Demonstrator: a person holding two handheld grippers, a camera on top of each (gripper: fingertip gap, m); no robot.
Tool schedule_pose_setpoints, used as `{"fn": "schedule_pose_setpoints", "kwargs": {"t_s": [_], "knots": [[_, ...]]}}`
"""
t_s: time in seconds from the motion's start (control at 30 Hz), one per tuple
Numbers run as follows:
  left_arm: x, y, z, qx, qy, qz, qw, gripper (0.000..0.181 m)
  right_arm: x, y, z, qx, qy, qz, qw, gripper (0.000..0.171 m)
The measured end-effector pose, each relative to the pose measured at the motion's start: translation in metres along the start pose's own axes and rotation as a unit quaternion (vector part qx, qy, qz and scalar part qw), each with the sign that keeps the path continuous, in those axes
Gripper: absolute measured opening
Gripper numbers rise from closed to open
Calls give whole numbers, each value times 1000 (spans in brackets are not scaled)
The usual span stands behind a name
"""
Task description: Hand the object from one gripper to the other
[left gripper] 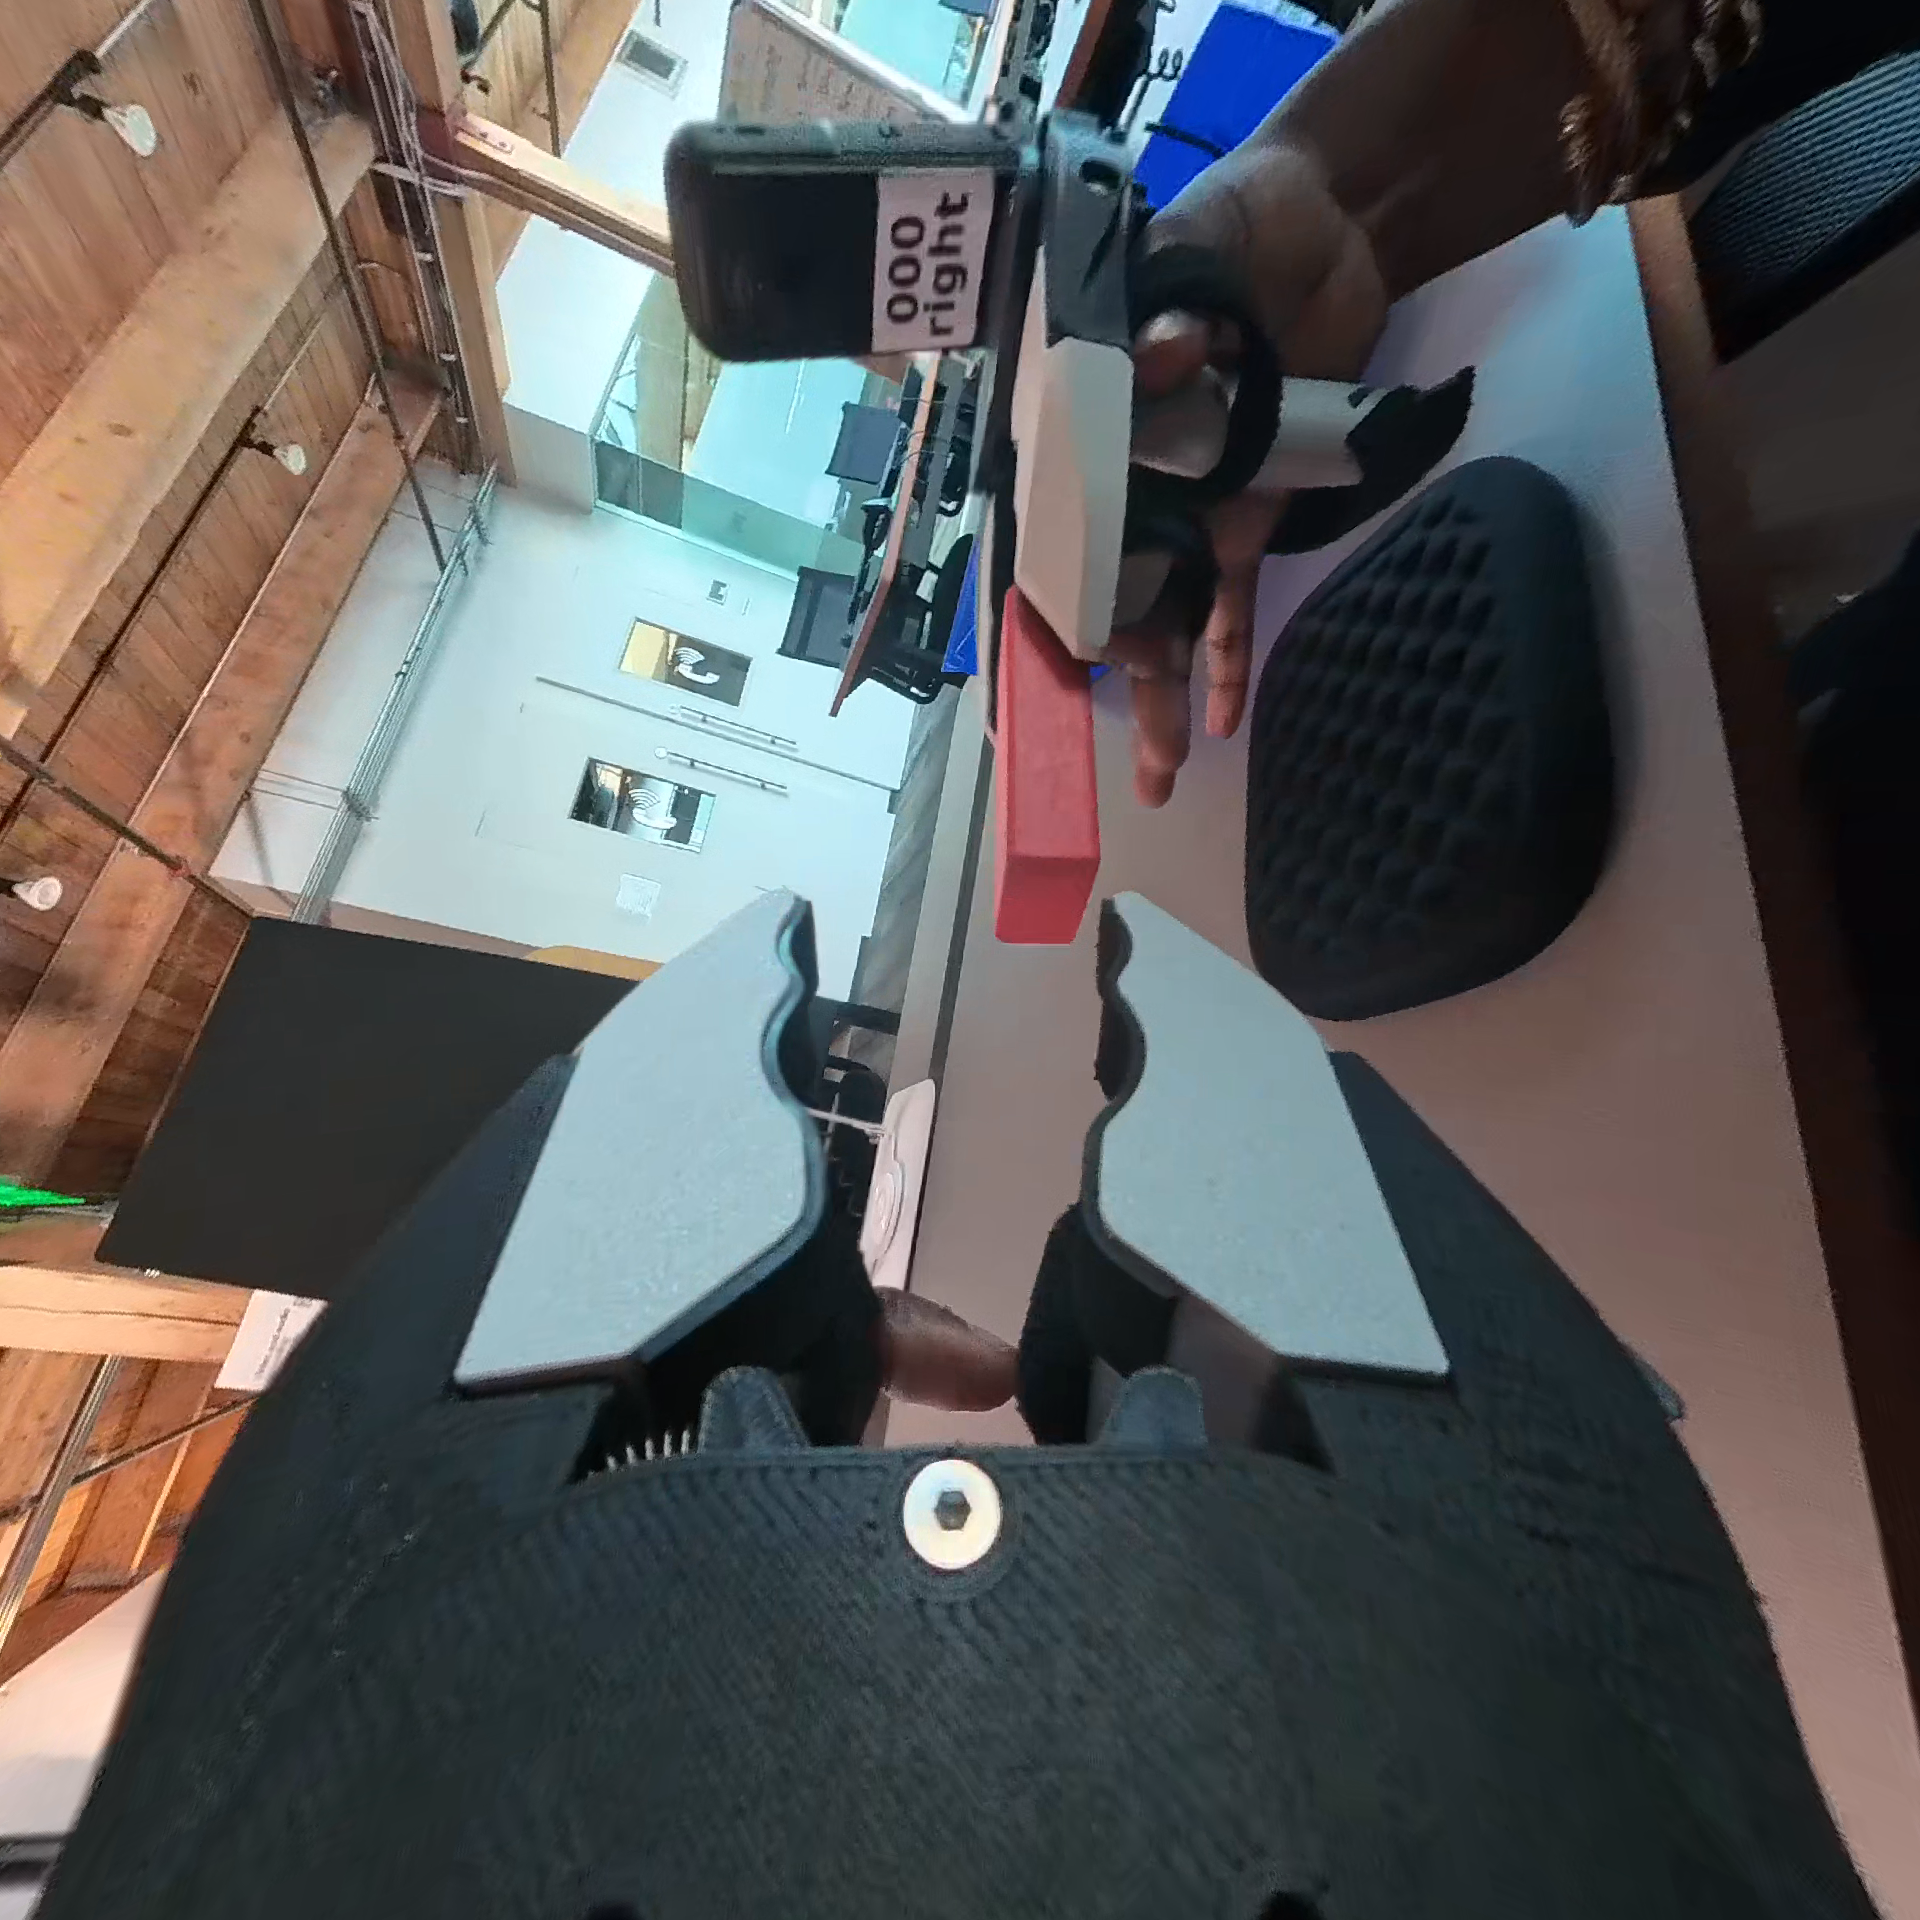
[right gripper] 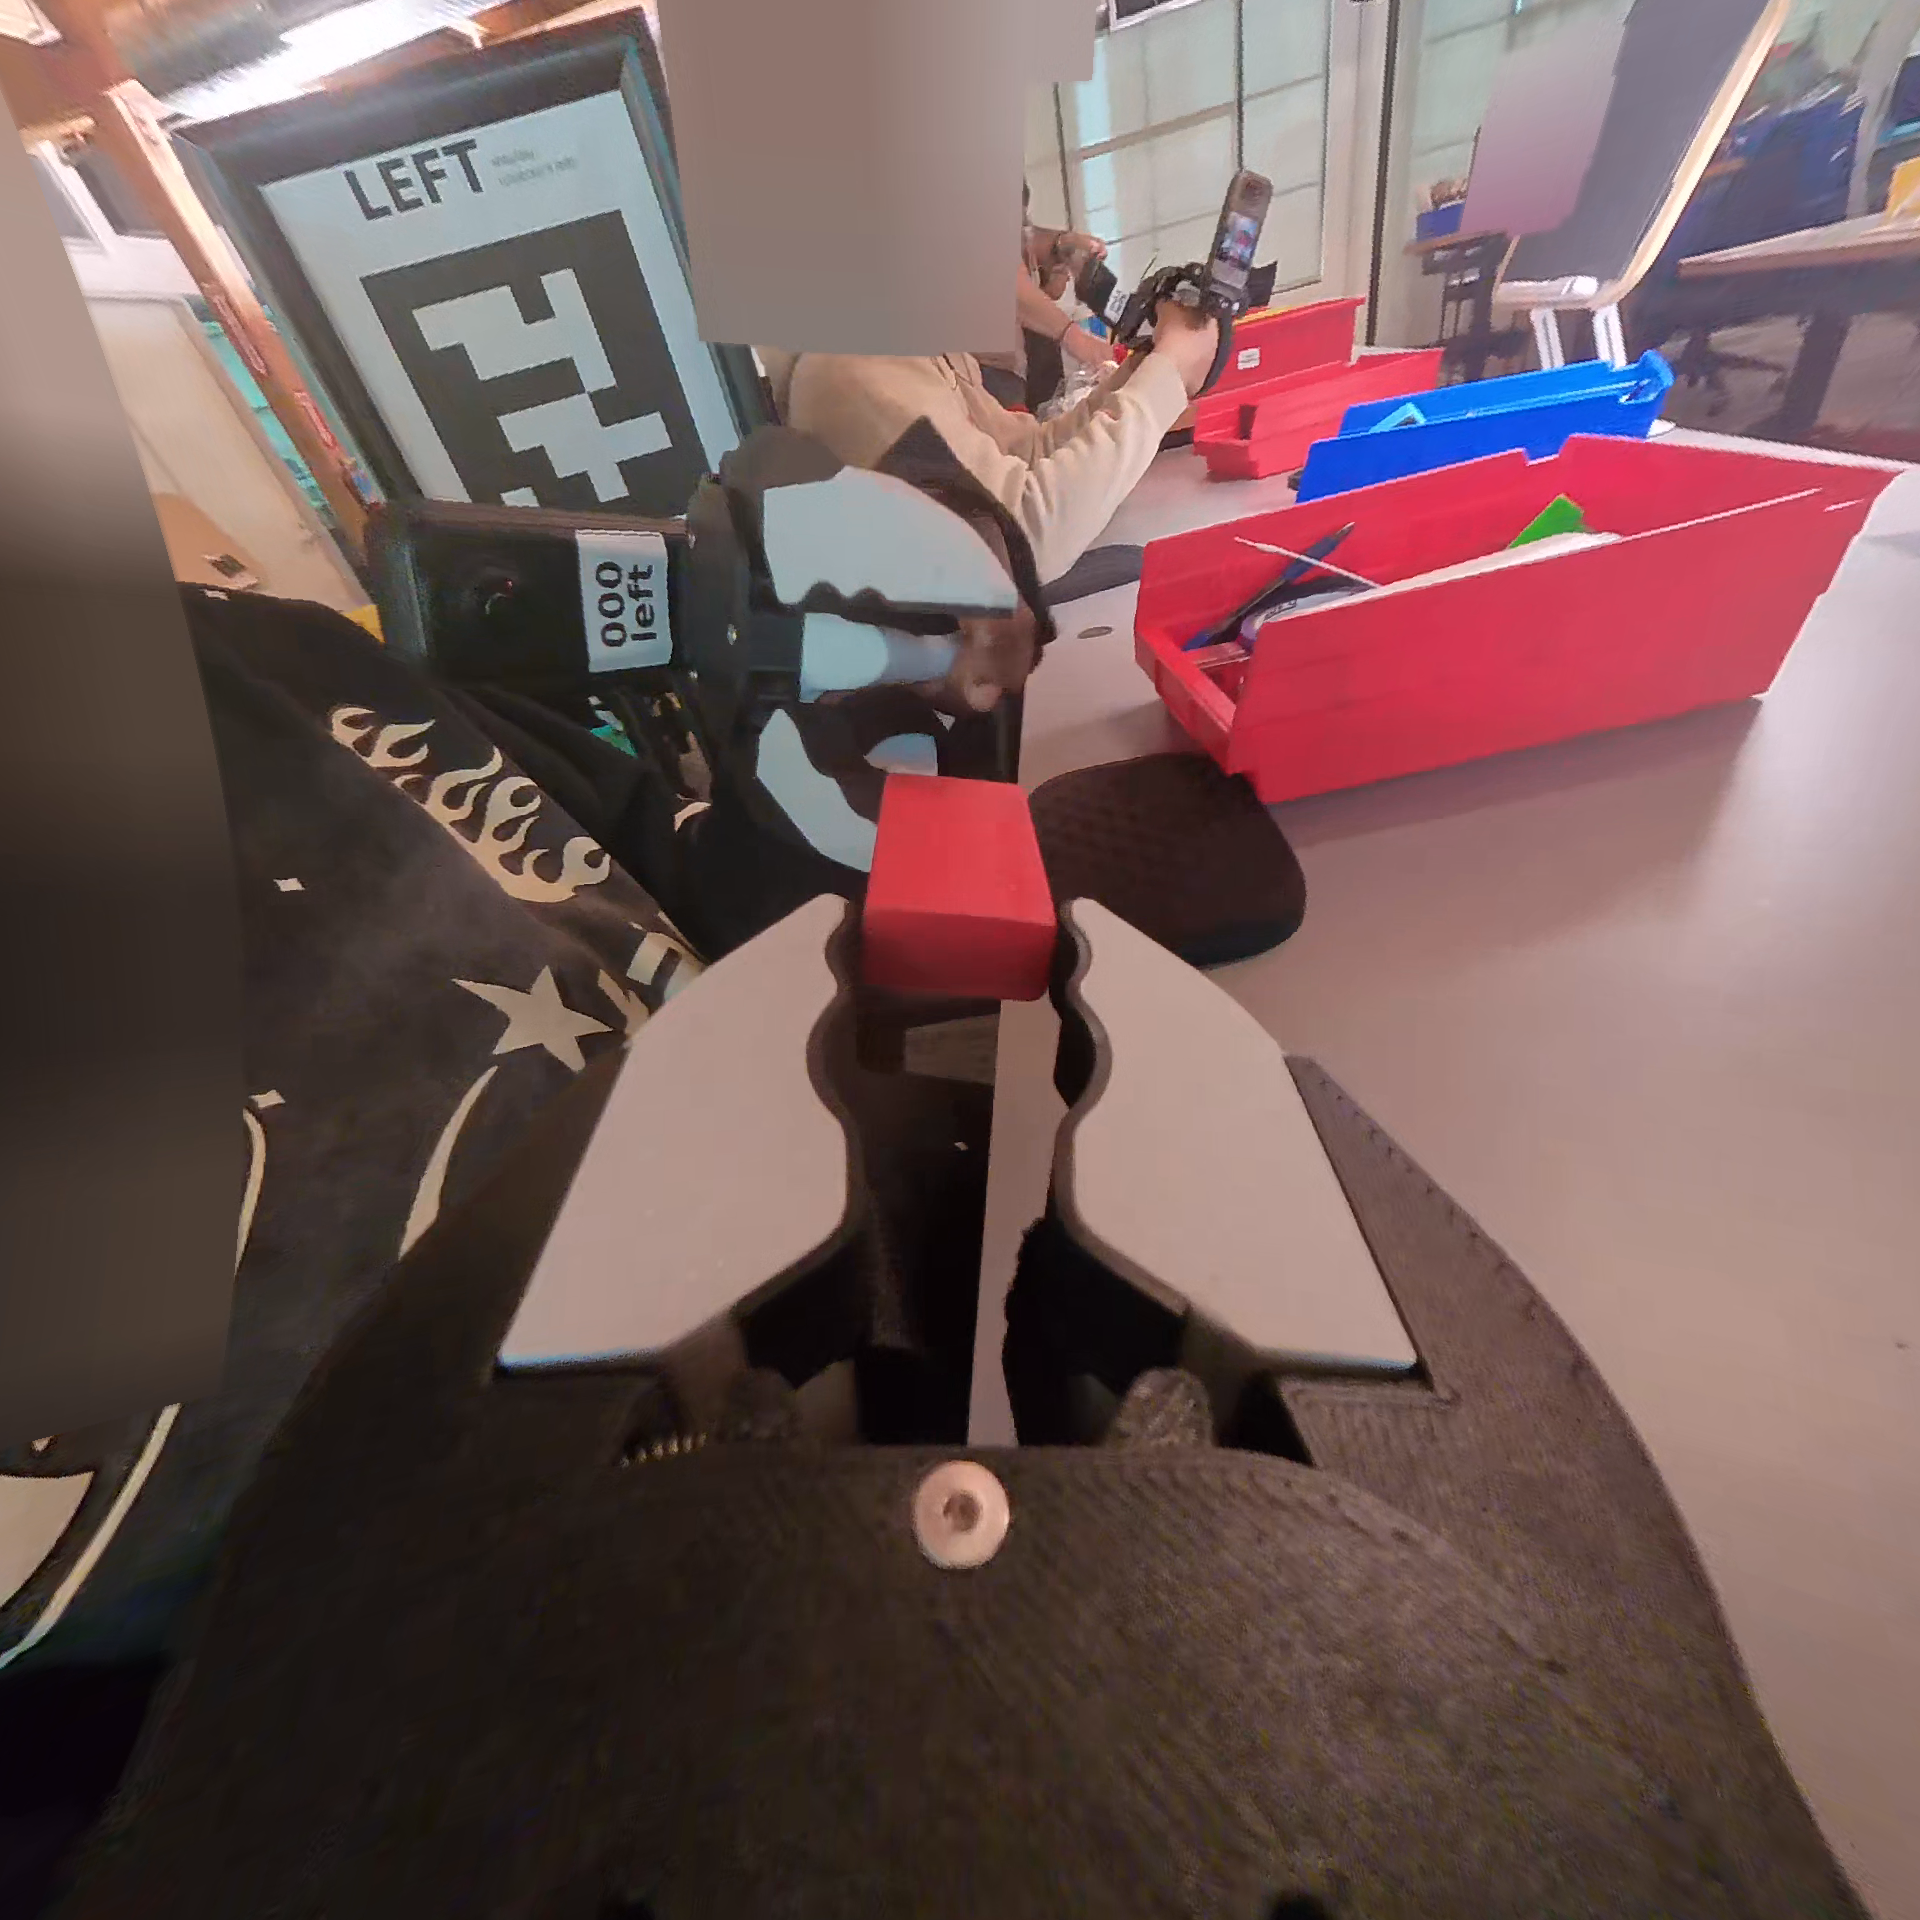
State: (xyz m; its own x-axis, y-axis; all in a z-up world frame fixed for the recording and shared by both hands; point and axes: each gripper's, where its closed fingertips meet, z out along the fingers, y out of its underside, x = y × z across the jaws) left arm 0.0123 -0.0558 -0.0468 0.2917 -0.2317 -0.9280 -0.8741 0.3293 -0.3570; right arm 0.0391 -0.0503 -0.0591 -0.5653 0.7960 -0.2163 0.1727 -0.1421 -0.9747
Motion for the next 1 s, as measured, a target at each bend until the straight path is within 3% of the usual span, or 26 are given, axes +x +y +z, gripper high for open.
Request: {"fn": "schedule_pose_setpoints", "kwargs": {"t_s": [0.73, 1.0], "knots": [[16, 2, 10, -1, 31, 5, 999, 32, -4, 4, 4, -16, -11, 13, 1000, 36], [20, -1, 11, 7, 40, 9, 999, 16, -5, 4, 4, -14, -20, 25, 999, 36]]}}
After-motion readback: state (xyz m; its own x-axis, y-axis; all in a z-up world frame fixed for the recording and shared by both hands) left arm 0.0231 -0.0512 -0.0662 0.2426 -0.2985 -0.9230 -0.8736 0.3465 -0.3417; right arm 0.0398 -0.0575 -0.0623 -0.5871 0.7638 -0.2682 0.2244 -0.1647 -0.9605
